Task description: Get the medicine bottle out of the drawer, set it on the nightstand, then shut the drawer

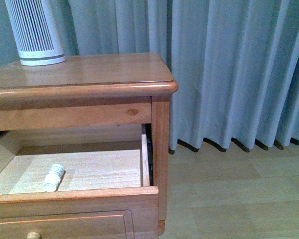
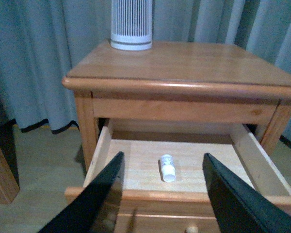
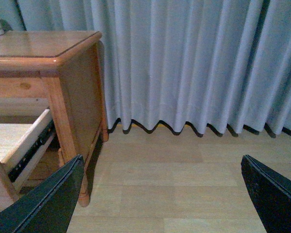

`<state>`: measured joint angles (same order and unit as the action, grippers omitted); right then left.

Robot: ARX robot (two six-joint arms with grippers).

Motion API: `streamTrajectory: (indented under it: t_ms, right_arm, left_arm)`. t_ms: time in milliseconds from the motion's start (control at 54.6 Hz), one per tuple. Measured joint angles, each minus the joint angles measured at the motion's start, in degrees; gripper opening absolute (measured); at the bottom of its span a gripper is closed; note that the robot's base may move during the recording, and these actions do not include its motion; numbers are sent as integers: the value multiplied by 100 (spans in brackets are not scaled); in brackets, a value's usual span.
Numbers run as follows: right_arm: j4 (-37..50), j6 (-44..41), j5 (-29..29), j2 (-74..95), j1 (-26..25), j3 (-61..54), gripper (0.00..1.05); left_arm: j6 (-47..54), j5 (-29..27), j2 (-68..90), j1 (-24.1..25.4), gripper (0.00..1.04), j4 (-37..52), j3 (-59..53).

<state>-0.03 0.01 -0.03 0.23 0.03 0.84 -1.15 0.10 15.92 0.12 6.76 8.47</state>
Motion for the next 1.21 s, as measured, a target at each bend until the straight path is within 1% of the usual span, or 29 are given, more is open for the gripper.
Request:
streamTrajectory:
  t_ms: [110, 128, 165, 238, 311, 348, 659, 787, 1189, 1208]
  right_arm:
    - [0, 0, 0, 0, 0, 0, 98]
    - [0, 0, 0, 0, 0, 0, 98]
    - [0, 0, 0, 0, 0, 0, 98]
    - [0, 0, 0, 0, 0, 0, 98]
    - [0, 0, 0, 0, 0, 0, 98]
    - [0, 0, 4, 0, 0, 0, 98]
    - [0, 0, 22, 0, 2, 0, 98]
    - [0, 0, 13, 0, 0, 0, 98]
    - [0, 0, -46, -7, -2, 0, 98]
    - [0, 0, -35, -4, -2, 0, 98]
  left_arm:
    - [15, -11, -192, 0, 16, 0, -138]
    - [15, -9, -205, 0, 14, 0, -146]
    - [28, -9, -284, 0, 4, 0, -210]
    - [44, -11, -431, -2, 4, -26, -313]
    - [50, -7, -874, -2, 4, -579, -354]
    - [50, -9, -1093, -2, 4, -686, -402]
    - [52, 4, -1335, -4, 4, -693, -540]
    - [52, -11, -1537, -4, 4, -686, -793]
    - [52, -37, -1576, -11, 4, -688, -798]
    - [50, -28, -1576, -13, 5, -688, -798]
